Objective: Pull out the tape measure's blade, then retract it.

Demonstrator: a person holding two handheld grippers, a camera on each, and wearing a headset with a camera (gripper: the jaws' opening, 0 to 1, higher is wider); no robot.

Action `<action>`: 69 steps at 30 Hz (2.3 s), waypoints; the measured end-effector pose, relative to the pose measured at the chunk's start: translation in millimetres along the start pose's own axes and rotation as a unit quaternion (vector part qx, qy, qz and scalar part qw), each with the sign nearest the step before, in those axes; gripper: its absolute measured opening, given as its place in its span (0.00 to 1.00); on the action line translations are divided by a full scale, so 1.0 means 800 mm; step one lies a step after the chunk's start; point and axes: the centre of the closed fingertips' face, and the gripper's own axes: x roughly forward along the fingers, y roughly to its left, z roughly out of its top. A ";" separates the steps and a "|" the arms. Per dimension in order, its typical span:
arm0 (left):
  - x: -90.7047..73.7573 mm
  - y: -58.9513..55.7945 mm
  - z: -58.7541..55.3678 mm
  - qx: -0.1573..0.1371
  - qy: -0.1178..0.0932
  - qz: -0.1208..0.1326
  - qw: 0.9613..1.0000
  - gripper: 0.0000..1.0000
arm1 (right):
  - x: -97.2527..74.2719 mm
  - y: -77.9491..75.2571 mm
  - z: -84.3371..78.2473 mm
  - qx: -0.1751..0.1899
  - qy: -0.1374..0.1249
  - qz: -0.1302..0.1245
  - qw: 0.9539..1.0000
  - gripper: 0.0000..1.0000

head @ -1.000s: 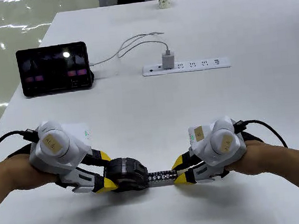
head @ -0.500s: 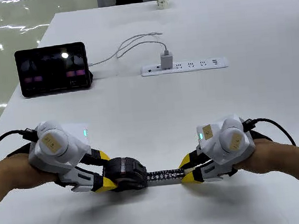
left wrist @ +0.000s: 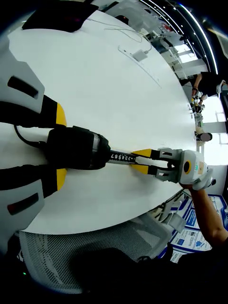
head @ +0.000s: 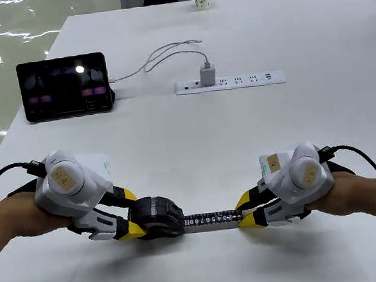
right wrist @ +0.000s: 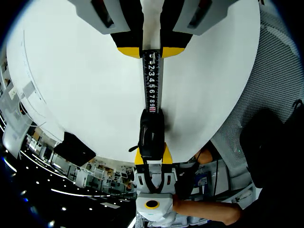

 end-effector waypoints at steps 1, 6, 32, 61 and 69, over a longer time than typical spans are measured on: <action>0.000 0.000 0.000 0.000 0.000 0.000 1.000 0.23 | -0.001 0.000 -0.001 0.000 0.000 -0.001 1.000 0.08; 0.000 0.000 0.000 0.000 0.001 0.000 1.000 0.23 | -0.007 0.000 -0.008 0.002 0.003 -0.002 1.000 0.08; 0.003 0.008 -0.007 -0.003 0.001 0.000 1.000 0.23 | -0.042 -0.004 -0.047 0.009 0.025 -0.008 1.000 0.08; 0.006 0.010 -0.009 -0.003 0.002 0.000 1.000 0.23 | -0.076 0.000 -0.084 0.018 0.047 -0.015 0.999 0.08; 0.004 0.005 -0.006 -0.004 0.003 0.000 1.000 0.23 | -0.084 0.002 -0.093 0.022 0.052 -0.016 0.998 0.08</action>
